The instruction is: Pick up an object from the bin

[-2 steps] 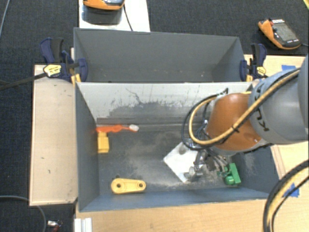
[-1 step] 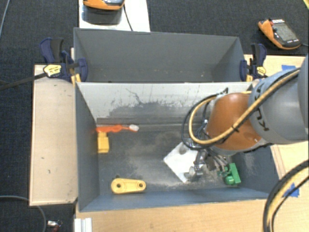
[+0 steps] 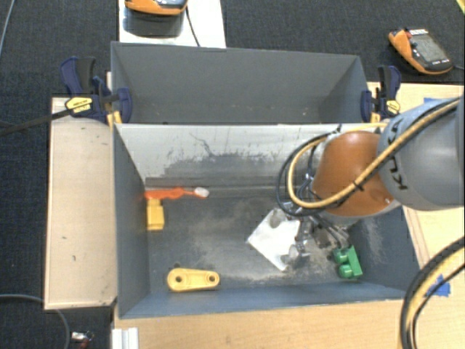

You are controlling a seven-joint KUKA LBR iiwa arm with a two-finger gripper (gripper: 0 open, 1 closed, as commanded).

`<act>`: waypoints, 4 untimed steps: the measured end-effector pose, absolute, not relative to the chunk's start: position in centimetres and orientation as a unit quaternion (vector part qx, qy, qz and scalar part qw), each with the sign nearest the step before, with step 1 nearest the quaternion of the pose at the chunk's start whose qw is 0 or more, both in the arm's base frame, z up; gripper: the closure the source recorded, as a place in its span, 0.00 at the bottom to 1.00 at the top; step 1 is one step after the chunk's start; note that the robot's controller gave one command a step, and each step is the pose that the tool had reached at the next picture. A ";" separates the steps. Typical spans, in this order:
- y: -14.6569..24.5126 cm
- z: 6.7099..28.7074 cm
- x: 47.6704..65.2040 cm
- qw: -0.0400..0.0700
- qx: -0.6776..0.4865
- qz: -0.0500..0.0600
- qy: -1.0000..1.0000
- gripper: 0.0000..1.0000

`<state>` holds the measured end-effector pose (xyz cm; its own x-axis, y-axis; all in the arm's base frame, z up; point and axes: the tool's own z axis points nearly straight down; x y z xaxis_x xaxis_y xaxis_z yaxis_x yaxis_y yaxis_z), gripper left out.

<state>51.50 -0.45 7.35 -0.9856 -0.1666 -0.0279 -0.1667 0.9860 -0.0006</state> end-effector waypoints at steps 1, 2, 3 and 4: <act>-1.8 7.5 57.8 0.014 -0.116 0.001 0.993 0.00; 4.5 7.3 51.7 0.019 -0.084 0.000 0.996 0.00; 5.1 7.1 52.7 0.019 -0.072 0.000 0.997 0.00; 0.6 7.2 51.5 0.017 -0.067 0.002 0.998 0.00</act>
Offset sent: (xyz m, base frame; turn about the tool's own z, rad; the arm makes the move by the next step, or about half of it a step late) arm -0.0050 0.0562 -0.0035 -0.0050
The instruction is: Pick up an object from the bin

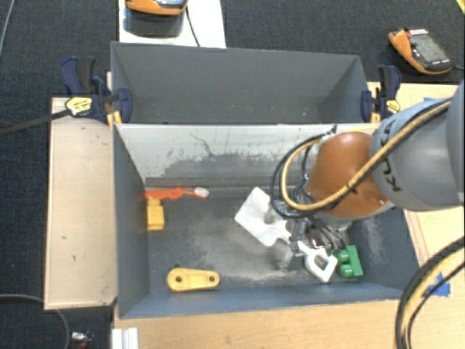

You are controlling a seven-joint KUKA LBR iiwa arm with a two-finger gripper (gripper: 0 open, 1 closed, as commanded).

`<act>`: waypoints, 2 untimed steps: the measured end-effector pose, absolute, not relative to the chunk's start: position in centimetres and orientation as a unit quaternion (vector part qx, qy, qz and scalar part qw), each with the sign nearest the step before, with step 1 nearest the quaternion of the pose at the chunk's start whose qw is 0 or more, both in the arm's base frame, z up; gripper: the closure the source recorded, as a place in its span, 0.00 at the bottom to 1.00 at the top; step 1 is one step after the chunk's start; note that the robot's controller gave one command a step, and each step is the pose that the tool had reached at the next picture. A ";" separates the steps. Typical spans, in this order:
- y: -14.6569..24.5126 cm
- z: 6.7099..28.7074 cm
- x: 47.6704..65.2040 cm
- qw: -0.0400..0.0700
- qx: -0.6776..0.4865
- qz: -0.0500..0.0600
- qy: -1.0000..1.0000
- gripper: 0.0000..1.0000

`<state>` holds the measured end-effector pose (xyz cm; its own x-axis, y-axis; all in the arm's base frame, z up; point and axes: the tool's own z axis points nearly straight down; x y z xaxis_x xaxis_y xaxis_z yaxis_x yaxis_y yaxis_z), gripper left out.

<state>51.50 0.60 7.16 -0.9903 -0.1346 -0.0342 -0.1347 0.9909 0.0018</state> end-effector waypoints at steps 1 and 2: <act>-1.8 14.8 51.6 0.020 -0.196 -0.001 0.980 0.00; -2.5 11.3 52.1 0.021 -0.081 0.001 0.997 0.00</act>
Offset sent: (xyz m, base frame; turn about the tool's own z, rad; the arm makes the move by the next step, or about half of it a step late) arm 0.0040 -0.0351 -0.0016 0.0844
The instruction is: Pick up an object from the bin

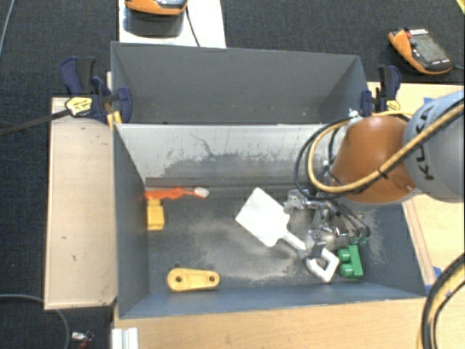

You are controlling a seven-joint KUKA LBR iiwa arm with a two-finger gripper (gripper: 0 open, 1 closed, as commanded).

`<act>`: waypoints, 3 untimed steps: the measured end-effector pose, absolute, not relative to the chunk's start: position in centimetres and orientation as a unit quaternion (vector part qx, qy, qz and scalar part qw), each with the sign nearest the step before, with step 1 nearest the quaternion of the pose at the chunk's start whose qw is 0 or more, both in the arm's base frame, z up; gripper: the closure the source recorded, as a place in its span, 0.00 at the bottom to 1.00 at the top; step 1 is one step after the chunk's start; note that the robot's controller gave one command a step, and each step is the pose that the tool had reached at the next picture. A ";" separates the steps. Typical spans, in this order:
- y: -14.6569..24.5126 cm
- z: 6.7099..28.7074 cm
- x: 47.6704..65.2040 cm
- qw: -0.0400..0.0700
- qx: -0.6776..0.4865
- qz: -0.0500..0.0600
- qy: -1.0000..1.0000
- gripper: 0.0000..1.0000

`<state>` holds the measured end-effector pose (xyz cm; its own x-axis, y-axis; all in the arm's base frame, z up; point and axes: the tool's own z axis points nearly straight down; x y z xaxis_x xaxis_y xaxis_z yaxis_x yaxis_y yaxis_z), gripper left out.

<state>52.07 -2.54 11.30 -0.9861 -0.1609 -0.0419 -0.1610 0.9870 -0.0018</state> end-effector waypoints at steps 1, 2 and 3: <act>-2.1 7.7 51.6 0.023 -0.056 0.001 0.998 1.00; -1.9 8.9 51.5 0.024 -0.072 0.001 0.997 1.00; -4.7 7.2 52.0 0.024 -0.039 0.002 0.999 1.00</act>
Offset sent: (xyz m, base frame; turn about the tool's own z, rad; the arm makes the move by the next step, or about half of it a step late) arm 0.0000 0.0000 0.0000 0.0000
